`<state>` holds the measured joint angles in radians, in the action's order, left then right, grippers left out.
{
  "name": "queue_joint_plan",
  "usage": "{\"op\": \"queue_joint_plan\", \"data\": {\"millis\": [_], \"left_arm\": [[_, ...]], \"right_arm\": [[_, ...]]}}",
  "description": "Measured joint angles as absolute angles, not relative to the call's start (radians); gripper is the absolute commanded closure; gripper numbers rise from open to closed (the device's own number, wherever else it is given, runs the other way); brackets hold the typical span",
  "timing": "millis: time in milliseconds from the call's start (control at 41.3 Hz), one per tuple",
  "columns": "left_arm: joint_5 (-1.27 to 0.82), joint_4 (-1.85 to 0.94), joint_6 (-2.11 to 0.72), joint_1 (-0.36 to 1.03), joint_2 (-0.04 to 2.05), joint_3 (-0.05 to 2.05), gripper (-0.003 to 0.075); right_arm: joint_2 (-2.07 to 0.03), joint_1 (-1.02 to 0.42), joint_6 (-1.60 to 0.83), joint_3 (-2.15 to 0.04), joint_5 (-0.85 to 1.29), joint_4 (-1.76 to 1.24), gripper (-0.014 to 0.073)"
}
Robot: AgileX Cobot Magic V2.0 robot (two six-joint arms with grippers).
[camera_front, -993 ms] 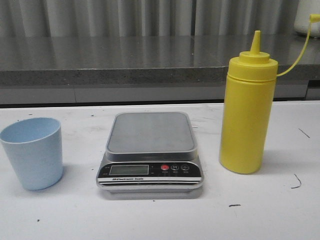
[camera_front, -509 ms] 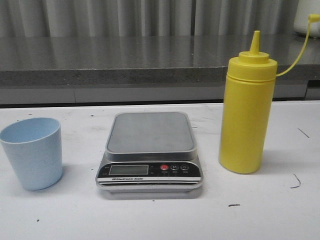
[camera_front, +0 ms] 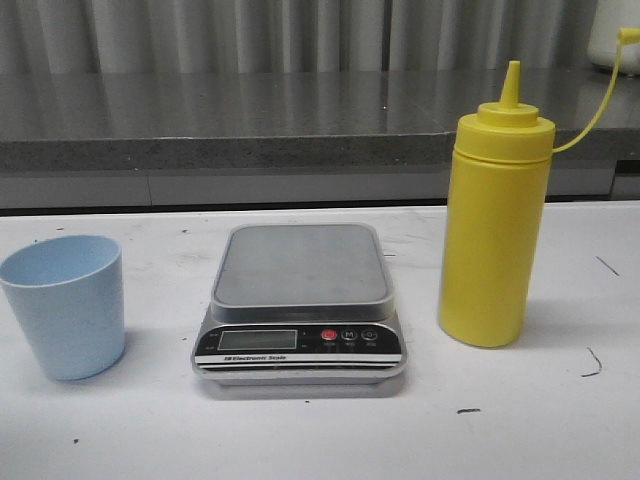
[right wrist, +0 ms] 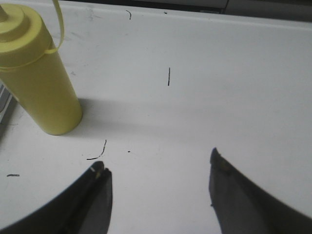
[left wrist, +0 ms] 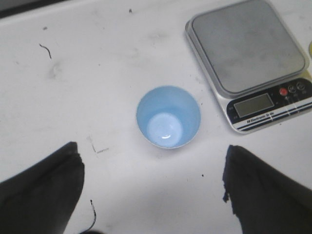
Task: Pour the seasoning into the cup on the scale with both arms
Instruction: 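Lower the left gripper around the light-blue cup and grasp it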
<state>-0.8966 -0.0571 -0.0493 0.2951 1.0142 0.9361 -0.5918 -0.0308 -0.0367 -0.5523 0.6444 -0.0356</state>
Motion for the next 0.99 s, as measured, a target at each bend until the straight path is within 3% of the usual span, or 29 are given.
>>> {"op": "queue_joint_plan", "data": {"millis": [484, 921, 993], "left_arm": [[-0.922, -0.038, -0.051, 0.295, 1.462, 1.079, 0.0154], [-0.854, -0.010, -0.051, 0.295, 1.679, 1.159, 0.0157], [-0.847, -0.008, -0.051, 0.295, 1.698, 1.161, 0.0186]], "right_arm": [[-0.592, -0.031, -0.037, -0.552, 0.644, -0.036, 0.0134], [-0.592, -0.031, -0.037, -0.552, 0.645, -0.036, 0.0134], [-0.592, -0.031, -0.037, -0.552, 0.645, -0.036, 0.0134]]}}
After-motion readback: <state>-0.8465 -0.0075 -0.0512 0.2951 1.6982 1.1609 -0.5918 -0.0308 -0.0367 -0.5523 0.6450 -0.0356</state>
